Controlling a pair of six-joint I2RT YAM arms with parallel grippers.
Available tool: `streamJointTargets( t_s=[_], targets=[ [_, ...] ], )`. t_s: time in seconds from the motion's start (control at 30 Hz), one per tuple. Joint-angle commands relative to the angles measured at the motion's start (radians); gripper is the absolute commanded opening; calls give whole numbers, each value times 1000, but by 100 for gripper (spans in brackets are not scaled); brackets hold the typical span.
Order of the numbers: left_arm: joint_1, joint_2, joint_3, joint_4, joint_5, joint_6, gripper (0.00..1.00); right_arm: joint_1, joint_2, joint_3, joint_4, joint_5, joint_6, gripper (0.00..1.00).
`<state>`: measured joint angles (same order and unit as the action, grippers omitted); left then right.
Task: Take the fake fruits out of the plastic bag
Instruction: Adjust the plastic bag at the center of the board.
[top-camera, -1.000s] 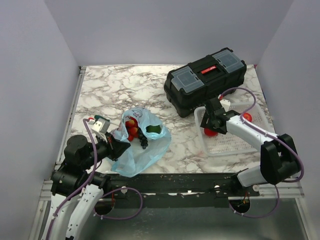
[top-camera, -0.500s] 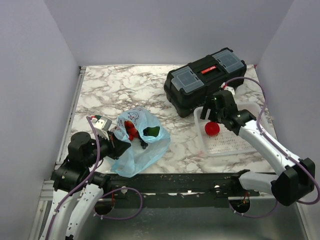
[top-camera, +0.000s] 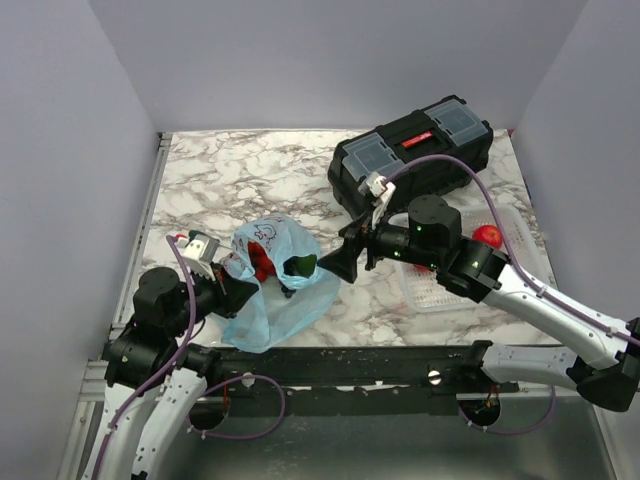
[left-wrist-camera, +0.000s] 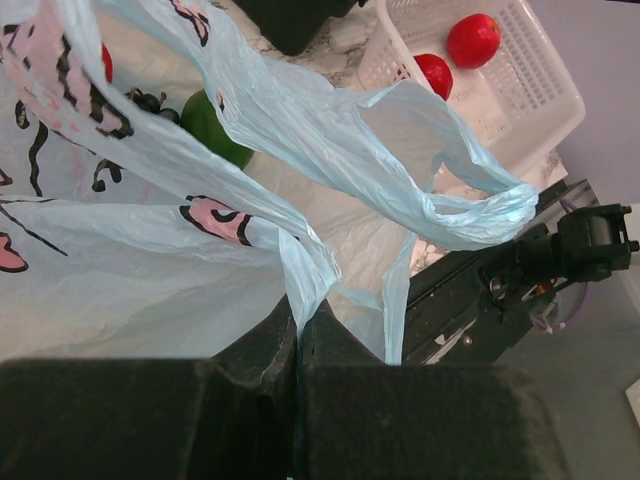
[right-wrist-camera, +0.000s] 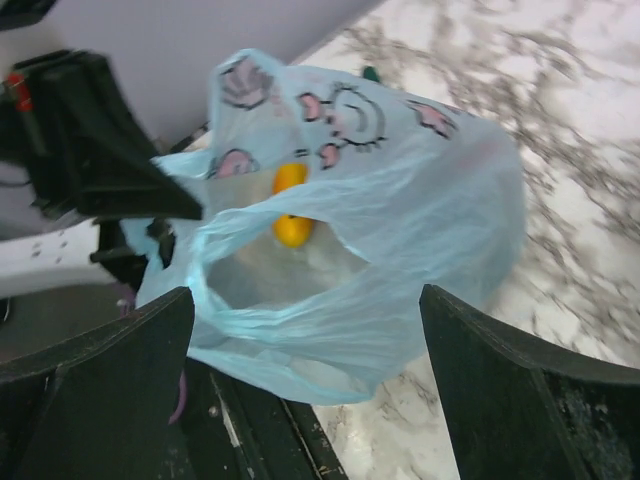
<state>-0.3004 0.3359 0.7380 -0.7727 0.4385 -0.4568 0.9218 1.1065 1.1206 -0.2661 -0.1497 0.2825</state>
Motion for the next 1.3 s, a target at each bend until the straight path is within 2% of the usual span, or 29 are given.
streamJointTargets(
  t_s=[0.0, 0.13, 0.23, 0.33, 0.53, 0.63, 0.8, 0.87, 0.93, 0.97, 1.07, 1.17, 1.27],
  targets=[
    [1, -53, -12, 8, -53, -19, 0, 19, -2, -10, 104, -265, -183, 97],
    [0, -49, -10, 5, -52, -16, 0, 84, 76, 44, 64, -247, -258, 97],
    [0, -31, -9, 3, -48, -14, 0, 187, 129, 90, 31, -155, -311, 100],
    [-2, -22, -5, -4, -50, -14, 0, 273, 167, 91, 54, -7, -328, 100],
    [-2, -29, -6, -2, -54, -16, 0, 380, 195, 4, 196, 440, -373, 100],
    [-2, -33, -9, 4, -52, -15, 0, 380, 225, -18, 248, 577, -389, 97],
    [-2, -27, -8, 3, -52, -14, 0, 380, 310, 7, 315, 720, -377, 87],
    [-2, -26, -6, 0, -53, -13, 0, 379, 327, 21, 334, 761, -365, 75],
    [-2, -28, -5, -5, -56, -14, 0, 362, 324, 37, 341, 758, -329, 57],
    [-2, -32, -6, -3, -57, -14, 0, 334, 317, 45, 333, 717, -295, 49],
    [-2, -37, -8, 2, -58, -12, 0, 209, 286, 37, 316, 555, -135, 17],
    [-3, -38, -6, -2, -60, -14, 0, 67, 276, 42, 268, 395, 22, 3],
    [-2, -40, -8, 2, -54, -8, 0, -73, 281, 21, 254, 184, 148, 1]
  ],
)
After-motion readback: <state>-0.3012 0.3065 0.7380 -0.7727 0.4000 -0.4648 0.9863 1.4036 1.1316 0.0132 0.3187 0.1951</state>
